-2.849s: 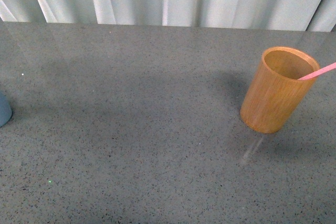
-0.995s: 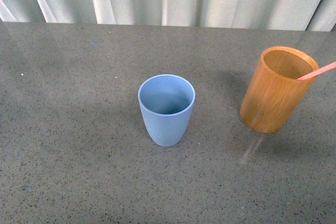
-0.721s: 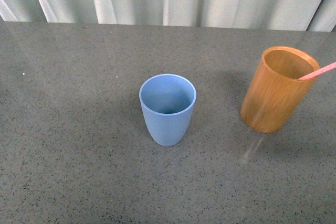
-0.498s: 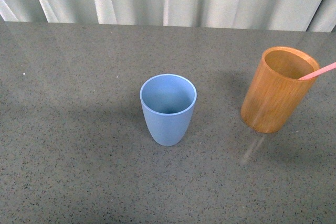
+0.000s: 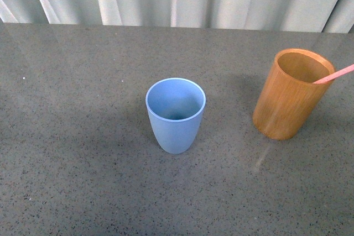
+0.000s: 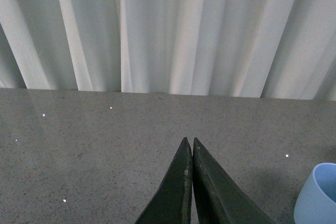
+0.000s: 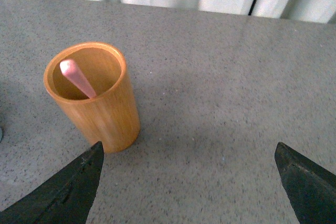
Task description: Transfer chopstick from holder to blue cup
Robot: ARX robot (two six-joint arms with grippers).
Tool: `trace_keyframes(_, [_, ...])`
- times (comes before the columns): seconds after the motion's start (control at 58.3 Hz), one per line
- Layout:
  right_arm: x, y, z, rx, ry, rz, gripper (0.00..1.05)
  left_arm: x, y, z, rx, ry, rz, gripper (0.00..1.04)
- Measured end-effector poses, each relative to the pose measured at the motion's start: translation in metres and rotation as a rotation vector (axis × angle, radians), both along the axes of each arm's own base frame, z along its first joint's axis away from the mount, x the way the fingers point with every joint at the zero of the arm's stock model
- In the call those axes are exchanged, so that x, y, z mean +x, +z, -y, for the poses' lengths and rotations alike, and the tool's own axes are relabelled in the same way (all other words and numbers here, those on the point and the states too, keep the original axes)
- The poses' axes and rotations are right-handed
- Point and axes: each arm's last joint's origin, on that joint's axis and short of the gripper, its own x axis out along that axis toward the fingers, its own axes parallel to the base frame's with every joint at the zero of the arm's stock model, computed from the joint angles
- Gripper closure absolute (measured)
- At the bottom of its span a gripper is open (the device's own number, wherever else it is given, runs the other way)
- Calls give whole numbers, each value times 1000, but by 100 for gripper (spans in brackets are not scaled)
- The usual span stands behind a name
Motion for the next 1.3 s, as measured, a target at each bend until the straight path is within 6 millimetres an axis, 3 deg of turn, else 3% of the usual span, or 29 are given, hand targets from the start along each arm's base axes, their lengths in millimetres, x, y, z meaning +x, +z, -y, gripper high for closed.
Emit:
trace_keyframes(0.275, [41, -11, -22, 1, 178, 26, 10, -7, 0, 0, 1, 0, 28, 101])
trace_keyframes(0.704, [56, -27, -42, 4, 277, 18, 78, -15, 0, 0, 0, 0, 26, 100])
trace_keyframes(0.841, [57, -26, -43, 8, 292, 27, 100, -15, 0, 0, 0, 0, 31, 77])
trace_keyframes(0.961, [58, -21, -42, 16, 301, 36, 102, -15, 0, 0, 0, 0, 31, 55])
trace_keyframes(1.03, [57, -11, -39, 25, 296, 56, 102, -15, 0, 0, 0, 0, 31, 37])
trace_keyframes(1.167, [60, 30, -29, 81, 266, 126, 102, -15, 0, 0, 0, 0, 31, 9])
trace_keyframes(1.201, [60, 43, -28, 94, 260, 146, 102, -15, 0, 0, 2, 0, 31, 5])
trace_keyframes(1.304, [57, 80, -33, 141, 262, 183, 102, -15, 0, 0, 3, 0, 30, 7])
